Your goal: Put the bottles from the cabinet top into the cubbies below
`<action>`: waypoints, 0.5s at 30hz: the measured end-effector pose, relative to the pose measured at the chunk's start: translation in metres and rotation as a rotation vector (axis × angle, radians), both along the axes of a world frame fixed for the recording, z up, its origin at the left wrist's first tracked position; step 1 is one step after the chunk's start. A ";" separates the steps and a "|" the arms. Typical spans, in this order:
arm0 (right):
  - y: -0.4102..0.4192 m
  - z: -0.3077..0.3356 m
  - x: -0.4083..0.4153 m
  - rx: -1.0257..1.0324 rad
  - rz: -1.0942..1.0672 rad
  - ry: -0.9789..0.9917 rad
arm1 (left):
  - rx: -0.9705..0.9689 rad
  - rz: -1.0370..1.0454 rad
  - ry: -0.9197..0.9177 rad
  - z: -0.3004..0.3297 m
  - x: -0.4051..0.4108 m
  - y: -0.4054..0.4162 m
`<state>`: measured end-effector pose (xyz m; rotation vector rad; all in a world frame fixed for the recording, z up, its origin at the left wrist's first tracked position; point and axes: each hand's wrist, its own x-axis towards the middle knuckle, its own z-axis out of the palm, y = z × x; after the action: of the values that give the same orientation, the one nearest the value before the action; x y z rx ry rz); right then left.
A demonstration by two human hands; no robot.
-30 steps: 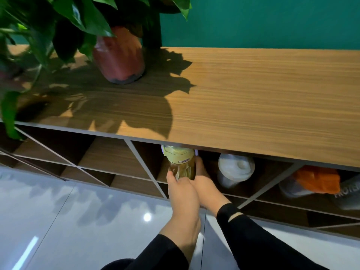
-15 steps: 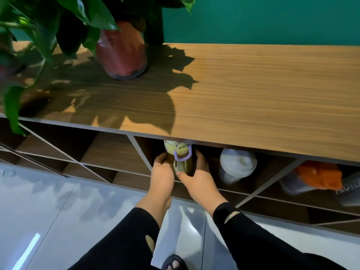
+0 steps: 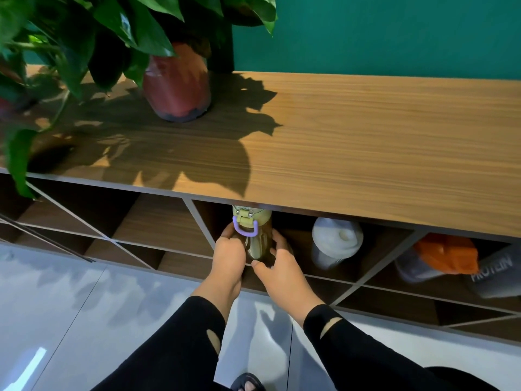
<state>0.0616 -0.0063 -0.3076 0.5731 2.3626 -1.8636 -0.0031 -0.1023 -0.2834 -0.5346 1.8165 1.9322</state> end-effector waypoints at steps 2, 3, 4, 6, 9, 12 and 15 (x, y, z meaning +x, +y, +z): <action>-0.001 0.000 0.000 -0.002 0.002 0.002 | -0.008 -0.001 -0.001 -0.002 -0.001 0.000; -0.001 -0.001 0.000 0.000 0.002 0.005 | -0.017 0.001 -0.002 -0.003 -0.002 0.000; -0.001 -0.001 0.000 0.003 0.004 0.004 | -0.017 0.001 -0.002 -0.002 -0.001 0.000; -0.001 -0.001 0.001 0.009 0.007 0.005 | -0.012 0.002 -0.005 -0.005 -0.002 0.000; 0.000 0.001 -0.001 0.011 -0.006 0.002 | -0.014 0.000 -0.007 -0.007 -0.001 -0.001; -0.001 -0.001 -0.002 0.034 0.006 -0.009 | -0.026 -0.031 0.008 -0.009 -0.001 -0.002; 0.001 0.004 0.000 0.068 0.016 -0.031 | -0.042 -0.054 0.011 -0.010 -0.001 -0.003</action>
<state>0.0612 -0.0055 -0.3040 0.5830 2.4116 -1.7615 -0.0041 -0.1055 -0.2938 -0.4843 1.8623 1.8688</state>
